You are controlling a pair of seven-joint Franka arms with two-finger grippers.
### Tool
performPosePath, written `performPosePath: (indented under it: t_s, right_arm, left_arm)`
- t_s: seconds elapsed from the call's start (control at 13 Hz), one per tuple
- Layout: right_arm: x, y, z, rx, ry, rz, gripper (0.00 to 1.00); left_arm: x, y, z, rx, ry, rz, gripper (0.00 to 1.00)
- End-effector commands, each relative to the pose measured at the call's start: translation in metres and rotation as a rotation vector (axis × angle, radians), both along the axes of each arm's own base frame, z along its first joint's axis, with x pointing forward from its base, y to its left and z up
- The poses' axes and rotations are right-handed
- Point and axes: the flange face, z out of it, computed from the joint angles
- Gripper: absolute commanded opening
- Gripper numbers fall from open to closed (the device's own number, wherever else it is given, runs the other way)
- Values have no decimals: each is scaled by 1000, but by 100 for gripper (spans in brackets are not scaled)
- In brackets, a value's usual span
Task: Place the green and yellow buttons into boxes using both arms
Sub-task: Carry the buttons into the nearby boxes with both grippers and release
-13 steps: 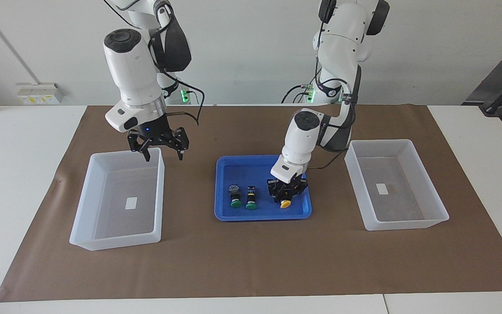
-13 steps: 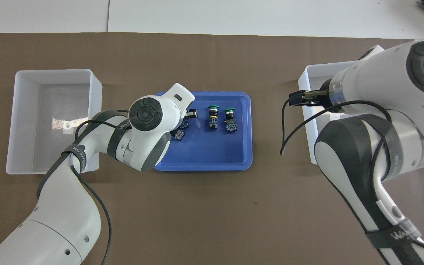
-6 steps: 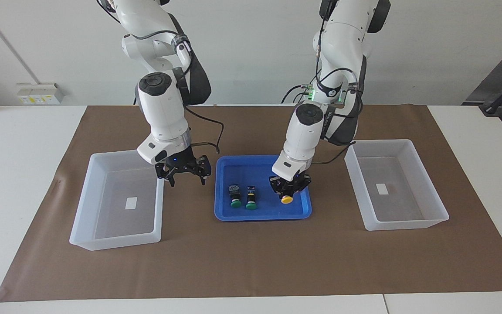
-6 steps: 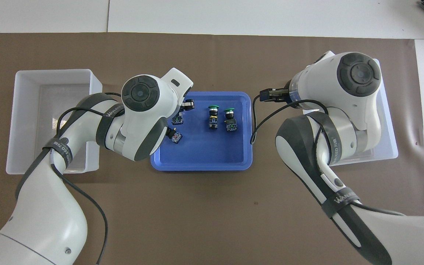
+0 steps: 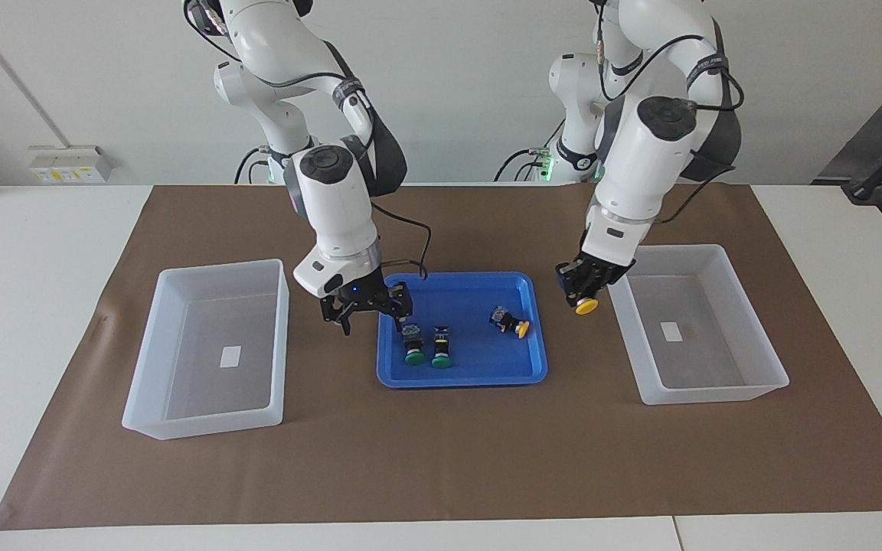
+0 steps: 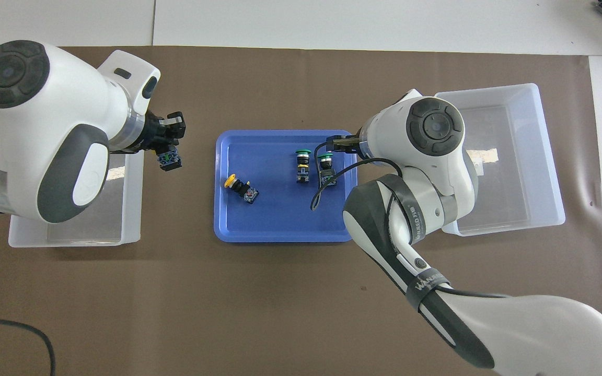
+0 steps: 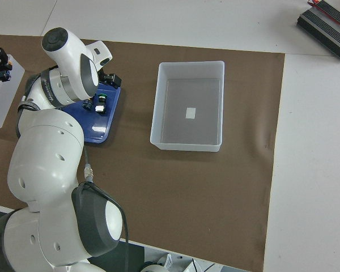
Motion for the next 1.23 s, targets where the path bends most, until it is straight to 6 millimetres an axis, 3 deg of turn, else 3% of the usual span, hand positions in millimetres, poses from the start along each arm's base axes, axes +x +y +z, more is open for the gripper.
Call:
performPosePath:
  t_s: [0.0, 0.23, 0.38, 0.54, 0.69, 0.77, 0.85, 0.92, 1.0, 1.08, 1.15]
  right_arm:
    - [-1, 33, -28, 0, 0, 1, 100]
    - [-5, 45, -61, -53, -9, 26, 100]
    - [-7, 48, -70, -59, -2, 37, 100]
    - [-18, 48, -92, -77, 9, 60, 100]
    - [-30, 46, -106, -77, 9, 73, 99]
    - [-32, 48, -107, -80, 11, 76, 88]
    - [-35, 53, -107, -82, 15, 87, 60]
    - [-35, 56, -105, -80, 9, 91, 22]
    - [-34, 57, -102, -83, 2, 97, 5]
    - [-34, 58, -101, -85, -3, 97, 0]
    - [-33, 56, -91, -81, -15, 94, 0]
  left_arm:
    - [11, 57, -6, -1, 25, -14, 0]
    - [8, 144, -28, 20, 7, -88, 0]
    - [-12, 180, -62, 41, -59, -125, 0]
    - [-27, 198, -95, 57, -96, -150, 0]
    - [-26, 202, -107, 57, -84, -154, 1]
    - [-27, 204, -119, 56, -65, -164, 14]
    - [-28, 207, -136, 57, -63, -176, 30]
    - [-30, 213, -142, 62, -77, -173, 44]
    - [-30, 215, -142, 62, -79, -170, 51]
    - [-29, 215, -142, 63, -81, -170, 56]
    - [-28, 216, -141, 63, -82, -168, 75]
